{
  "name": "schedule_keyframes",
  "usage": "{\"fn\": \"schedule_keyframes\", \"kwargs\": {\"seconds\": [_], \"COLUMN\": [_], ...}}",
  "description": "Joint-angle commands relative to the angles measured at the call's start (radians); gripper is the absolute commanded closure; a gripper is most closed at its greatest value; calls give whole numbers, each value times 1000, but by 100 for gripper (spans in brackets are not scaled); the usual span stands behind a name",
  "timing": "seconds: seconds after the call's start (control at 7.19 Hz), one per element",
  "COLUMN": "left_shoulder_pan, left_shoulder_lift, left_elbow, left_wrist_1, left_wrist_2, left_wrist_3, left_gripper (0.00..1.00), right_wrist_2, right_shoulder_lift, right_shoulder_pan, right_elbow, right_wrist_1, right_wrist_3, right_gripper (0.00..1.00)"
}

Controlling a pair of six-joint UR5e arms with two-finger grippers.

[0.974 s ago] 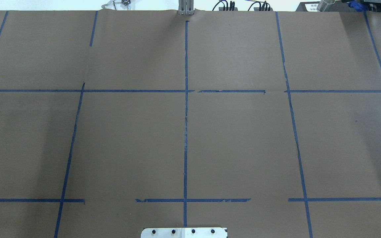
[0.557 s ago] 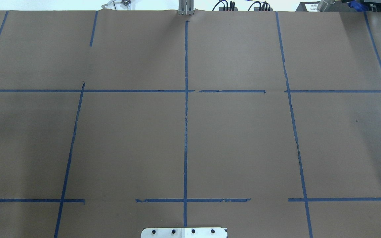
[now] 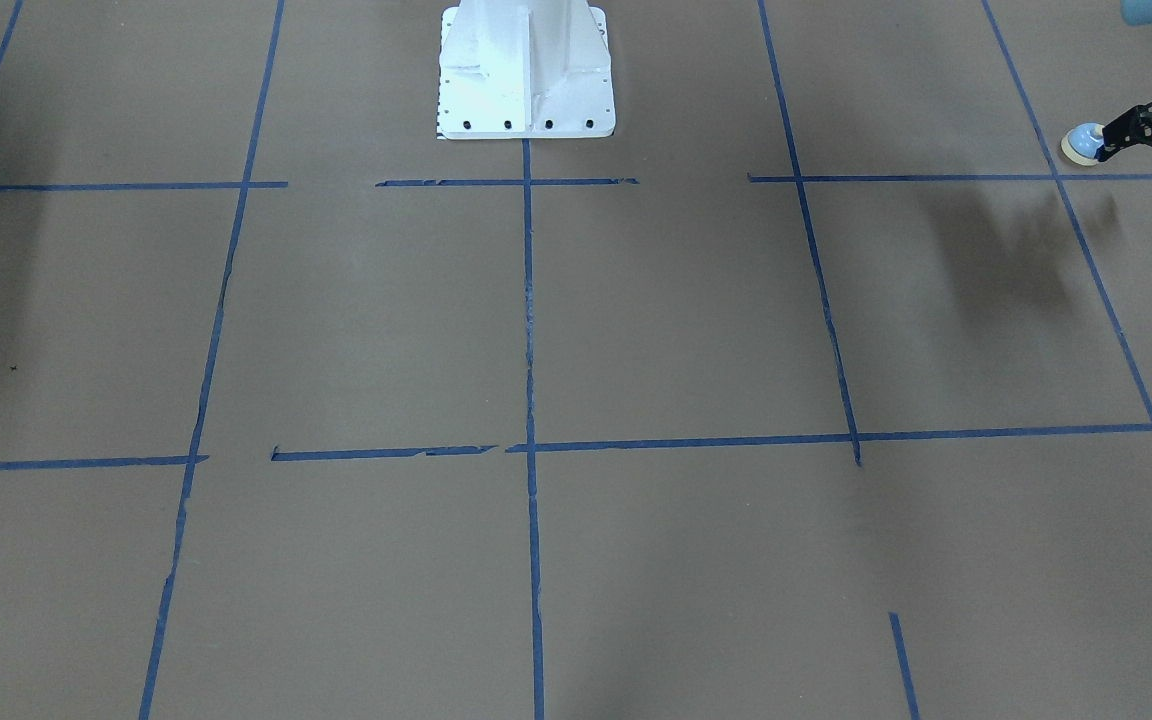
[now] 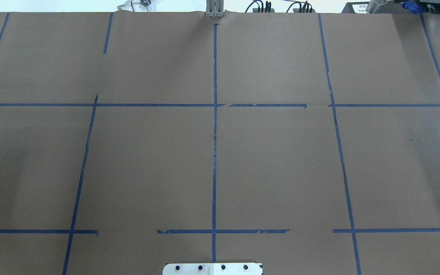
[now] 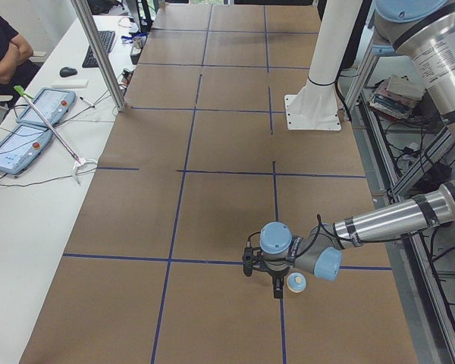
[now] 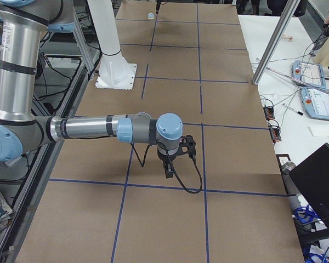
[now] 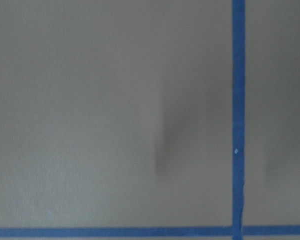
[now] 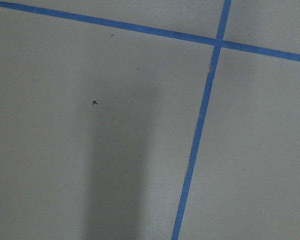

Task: Place and press bell with both arms

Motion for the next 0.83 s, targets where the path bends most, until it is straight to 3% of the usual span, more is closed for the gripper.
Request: {"fn": "schedule_keyframes", "kwargs": {"seconds": [0.0, 0.14, 0.7], "left_shoulder_pan": [135, 188, 219], "left_shoulder_lift": [16, 16, 2], "left_elbow": [14, 14, 60], "left_wrist_1": [-11, -13, -45], "left_wrist_2": [-7, -7, 2], "left_wrist_3": [-68, -102, -102], "left_gripper": [0, 0, 0], "right_wrist_2": [0, 0, 0], "right_shoulder_lift": [0, 0, 0], "right_shoulder_pan": [-1, -1, -1], "right_elbow": [2, 2, 5], "right_wrist_1": [0, 0, 0], "right_wrist_3": [-1, -1, -1], "right_gripper": [0, 0, 0]}}
